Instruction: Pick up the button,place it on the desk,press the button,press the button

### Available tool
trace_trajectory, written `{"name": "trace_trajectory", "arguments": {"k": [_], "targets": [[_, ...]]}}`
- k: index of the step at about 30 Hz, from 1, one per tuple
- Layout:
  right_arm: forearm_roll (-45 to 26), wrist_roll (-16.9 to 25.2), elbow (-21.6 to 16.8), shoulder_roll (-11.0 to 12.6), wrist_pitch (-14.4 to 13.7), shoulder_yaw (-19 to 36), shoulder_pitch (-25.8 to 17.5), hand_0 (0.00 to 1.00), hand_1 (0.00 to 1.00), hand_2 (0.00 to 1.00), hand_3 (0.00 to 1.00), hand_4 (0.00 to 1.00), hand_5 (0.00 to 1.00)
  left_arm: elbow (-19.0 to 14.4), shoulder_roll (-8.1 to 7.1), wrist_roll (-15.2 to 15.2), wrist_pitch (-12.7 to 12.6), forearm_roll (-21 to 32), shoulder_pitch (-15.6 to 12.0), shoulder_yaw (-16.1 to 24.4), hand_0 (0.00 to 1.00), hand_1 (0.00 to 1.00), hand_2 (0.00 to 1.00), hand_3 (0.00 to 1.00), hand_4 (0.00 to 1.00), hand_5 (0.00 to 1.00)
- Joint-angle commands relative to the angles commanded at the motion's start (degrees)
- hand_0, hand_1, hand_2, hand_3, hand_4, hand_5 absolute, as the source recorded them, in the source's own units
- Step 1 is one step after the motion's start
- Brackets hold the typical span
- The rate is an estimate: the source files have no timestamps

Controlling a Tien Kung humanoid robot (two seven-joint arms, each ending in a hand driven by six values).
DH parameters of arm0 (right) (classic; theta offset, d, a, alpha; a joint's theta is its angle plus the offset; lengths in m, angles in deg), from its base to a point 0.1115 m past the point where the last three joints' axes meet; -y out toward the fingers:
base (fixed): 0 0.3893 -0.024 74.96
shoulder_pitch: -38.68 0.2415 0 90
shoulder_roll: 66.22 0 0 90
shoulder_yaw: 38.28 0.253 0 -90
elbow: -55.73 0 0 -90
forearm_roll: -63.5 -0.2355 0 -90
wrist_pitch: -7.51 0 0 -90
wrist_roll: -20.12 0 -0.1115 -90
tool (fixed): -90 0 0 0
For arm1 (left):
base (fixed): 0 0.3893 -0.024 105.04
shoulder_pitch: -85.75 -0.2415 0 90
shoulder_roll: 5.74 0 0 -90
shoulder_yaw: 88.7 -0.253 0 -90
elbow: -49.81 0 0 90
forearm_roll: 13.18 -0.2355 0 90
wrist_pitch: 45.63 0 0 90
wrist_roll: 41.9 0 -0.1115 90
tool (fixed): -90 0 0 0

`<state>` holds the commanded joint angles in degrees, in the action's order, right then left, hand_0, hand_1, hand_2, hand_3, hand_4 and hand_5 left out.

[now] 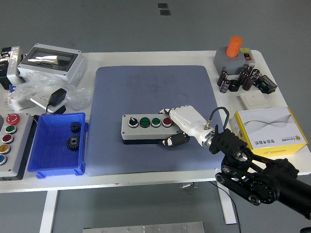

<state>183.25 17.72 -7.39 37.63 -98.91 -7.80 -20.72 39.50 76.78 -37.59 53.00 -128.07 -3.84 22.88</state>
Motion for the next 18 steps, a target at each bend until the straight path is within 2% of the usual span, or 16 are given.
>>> {"name": "trace_trajectory", "arguments": {"k": [5,6,11,12,18], "targets": [[0.31,0.01,-0.08,0.09,0.38,0.21,-0.05,0.673,0.732,0.742,0.712,0.781,0.324,0.00,0.02,0.05,0.03,-0.06,0.09,-0.02,0.743,0.752,0.644,0.657,0.881,0.434],[0.33,0.02,-0.15,0.12,0.38,0.30,-0.06,0.871,0.882,0.916,0.925,0.872,0.380,0.00,0.02,0.06,0.04,-0.09,0.11,-0.02,0.744,0.752,0.644,0.658,0.880,0.433],[0.30,-0.13,-0.95,0.39,0.48,1.02,-0.11,0.871,0.882,0.916,0.925,0.872,0.380,0.00,0.00,0.12,0.11,-0.31,0.12,0.10,0.744,0.752,0.644,0.658,0.880,0.433],[0.31,-0.20,-1.18,0.47,0.55,1.19,-0.15,0.948,0.965,0.998,0.998,0.985,0.458,0.00,0.00,0.14,0.13,-0.35,0.13,0.12,0.743,0.751,0.644,0.658,0.880,0.433],[-0.29,-0.79,-3.49,1.41,1.93,1.85,-0.41,0.954,0.980,0.998,0.998,0.998,0.465,0.00,-0.01,0.34,0.27,-0.41,0.16,0.21,0.743,0.753,0.644,0.658,0.879,0.431]]}}
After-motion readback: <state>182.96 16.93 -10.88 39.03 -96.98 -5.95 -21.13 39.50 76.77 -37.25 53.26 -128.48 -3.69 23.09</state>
